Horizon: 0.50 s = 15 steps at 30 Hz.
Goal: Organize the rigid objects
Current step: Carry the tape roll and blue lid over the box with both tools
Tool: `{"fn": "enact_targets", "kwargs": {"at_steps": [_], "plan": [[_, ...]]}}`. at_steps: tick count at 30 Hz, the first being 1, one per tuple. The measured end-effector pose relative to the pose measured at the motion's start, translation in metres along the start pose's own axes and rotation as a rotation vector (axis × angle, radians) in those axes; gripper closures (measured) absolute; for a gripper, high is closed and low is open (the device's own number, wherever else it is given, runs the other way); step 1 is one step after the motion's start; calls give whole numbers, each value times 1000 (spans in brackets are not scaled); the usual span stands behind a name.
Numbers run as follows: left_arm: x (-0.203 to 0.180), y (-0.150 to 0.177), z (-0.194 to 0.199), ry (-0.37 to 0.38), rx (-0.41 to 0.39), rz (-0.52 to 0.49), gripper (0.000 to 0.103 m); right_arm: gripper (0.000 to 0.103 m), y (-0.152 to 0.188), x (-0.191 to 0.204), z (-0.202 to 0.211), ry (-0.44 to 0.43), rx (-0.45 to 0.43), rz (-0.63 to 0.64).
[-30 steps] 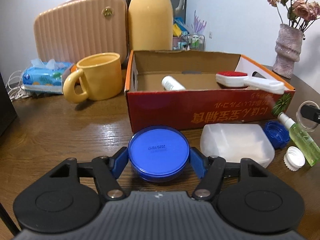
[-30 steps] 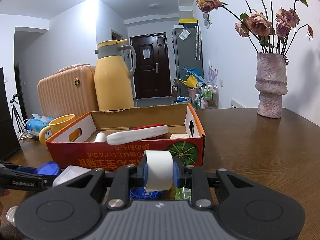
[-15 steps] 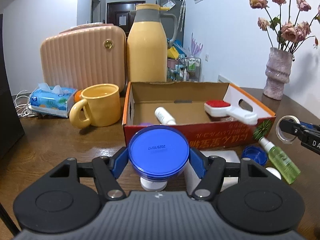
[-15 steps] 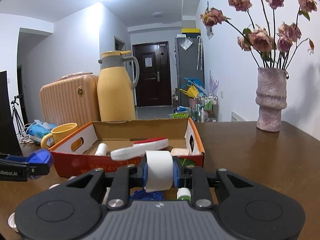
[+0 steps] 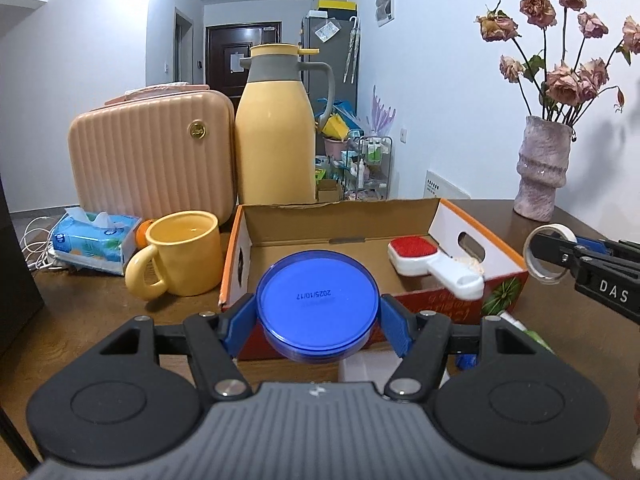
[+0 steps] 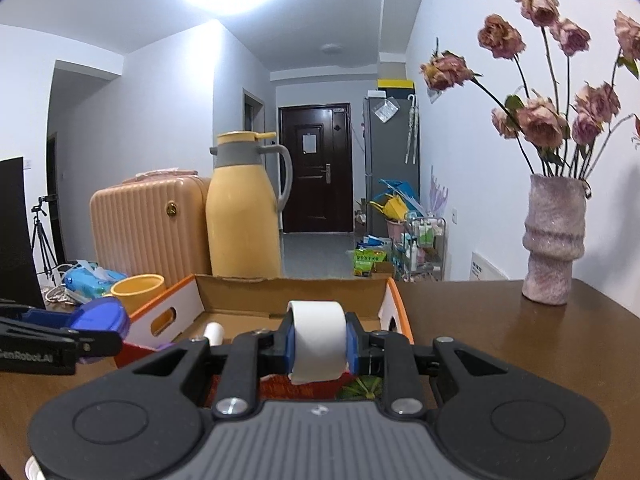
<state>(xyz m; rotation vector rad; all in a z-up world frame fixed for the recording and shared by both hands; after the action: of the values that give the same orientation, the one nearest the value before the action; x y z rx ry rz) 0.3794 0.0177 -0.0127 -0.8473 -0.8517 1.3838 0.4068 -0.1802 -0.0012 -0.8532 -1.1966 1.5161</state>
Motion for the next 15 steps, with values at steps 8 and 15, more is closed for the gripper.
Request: {"fn": "enact_targets", "kwargs": {"at_steps": [8, 15], "plan": [[-5, -17, -9, -11, -22, 15, 36, 80, -13, 11, -18, -25, -9, -4], [-4, -29, -23, -38, -37, 27, 36, 80, -19, 22, -39, -49, 2, -3]]}}
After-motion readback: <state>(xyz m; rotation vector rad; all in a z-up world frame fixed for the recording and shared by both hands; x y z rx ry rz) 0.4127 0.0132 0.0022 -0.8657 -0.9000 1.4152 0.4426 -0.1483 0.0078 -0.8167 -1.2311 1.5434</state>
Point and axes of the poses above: each gripper's, at about its wrist camera, not at the fingertips, and z roughly against the way its jaws point, x to its left, y to its underside, the point moved 6 cm from there along -z, roughly the way its jaws point, and after that the axes turned 2 degrees about -y, right-handed, at the moved point
